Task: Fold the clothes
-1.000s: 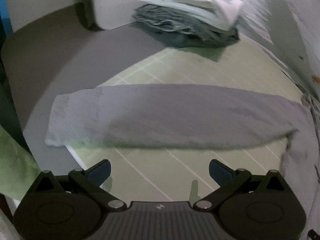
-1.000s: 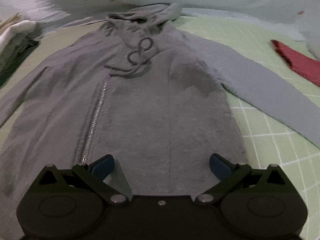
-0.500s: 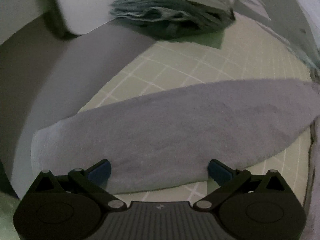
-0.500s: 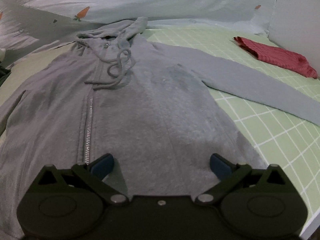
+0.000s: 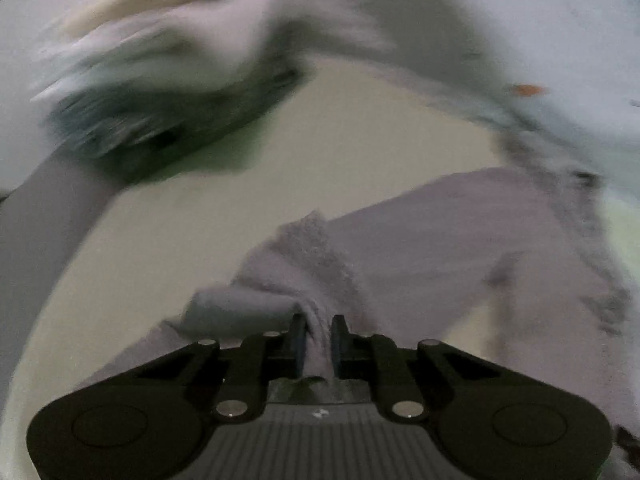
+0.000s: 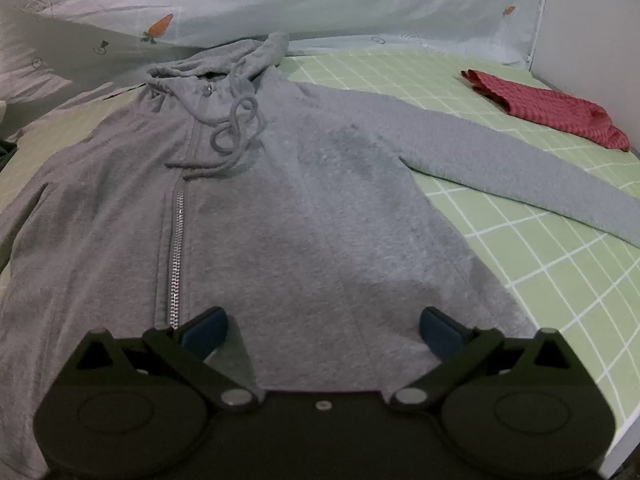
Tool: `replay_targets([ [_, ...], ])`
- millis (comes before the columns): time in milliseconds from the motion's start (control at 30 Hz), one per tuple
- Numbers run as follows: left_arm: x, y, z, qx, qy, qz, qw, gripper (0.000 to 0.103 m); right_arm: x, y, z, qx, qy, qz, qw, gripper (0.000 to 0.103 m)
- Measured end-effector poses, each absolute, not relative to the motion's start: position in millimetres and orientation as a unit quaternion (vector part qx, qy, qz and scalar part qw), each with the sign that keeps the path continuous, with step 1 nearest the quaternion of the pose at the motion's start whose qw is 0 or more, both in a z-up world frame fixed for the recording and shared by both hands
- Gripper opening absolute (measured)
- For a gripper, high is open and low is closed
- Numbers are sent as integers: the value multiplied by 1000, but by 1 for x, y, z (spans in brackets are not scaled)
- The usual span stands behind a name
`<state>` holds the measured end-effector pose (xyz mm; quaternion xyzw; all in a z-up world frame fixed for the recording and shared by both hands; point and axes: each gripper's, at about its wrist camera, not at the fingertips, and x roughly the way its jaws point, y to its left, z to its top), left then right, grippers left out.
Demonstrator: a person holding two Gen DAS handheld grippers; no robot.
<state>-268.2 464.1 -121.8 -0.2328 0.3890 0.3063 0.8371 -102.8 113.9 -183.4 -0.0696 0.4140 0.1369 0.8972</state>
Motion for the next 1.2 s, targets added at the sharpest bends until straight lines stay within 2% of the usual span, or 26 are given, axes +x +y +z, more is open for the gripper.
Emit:
replay_targets([
  [33,-261,457,-117,-227,384,287,848,31,-102,114,-183,-70,415,137,897,103],
  [67,-256,451,-114,-227,381,275,853,50,-102,114,-183,-70,416,138,896,103],
  [100,-252,446,-112,-228,378,263,858,62,-101,114,-183,-70,417,138,896,103],
  [133,-253,444,-111,-231,374,256,861,80,-101,114,-183,-70,418,139,895,103],
  [367,-302,452,-114,-205,388,348,828,87,-103,112,-184,-69,409,142,899,103],
  [500,-333,473,-140,-263,415,400,773,87,-106,113,-186,-66,396,139,905,103],
  [633,-346,479,-155,-316,388,411,762,90,-107,113,-186,-65,391,136,908,103],
  [733,-334,476,-157,-299,389,415,766,87,-104,113,-185,-67,398,138,904,103],
  [800,-326,472,-158,-291,391,435,757,76,-102,113,-184,-70,404,144,901,103],
  [867,-319,466,-158,-281,394,447,752,54,-100,112,-183,-74,410,154,896,103],
  [900,-315,465,-157,-282,392,443,755,48,-99,111,-183,-76,413,159,894,103],
  [967,-309,465,-154,-304,384,423,763,13,-96,110,-182,-80,418,169,889,103],
  [1067,-291,466,-149,-336,383,385,769,13,-93,108,-180,-87,426,184,881,103],
  [1200,-252,440,-119,-304,369,330,814,12,-91,106,-178,-92,433,206,873,103],
])
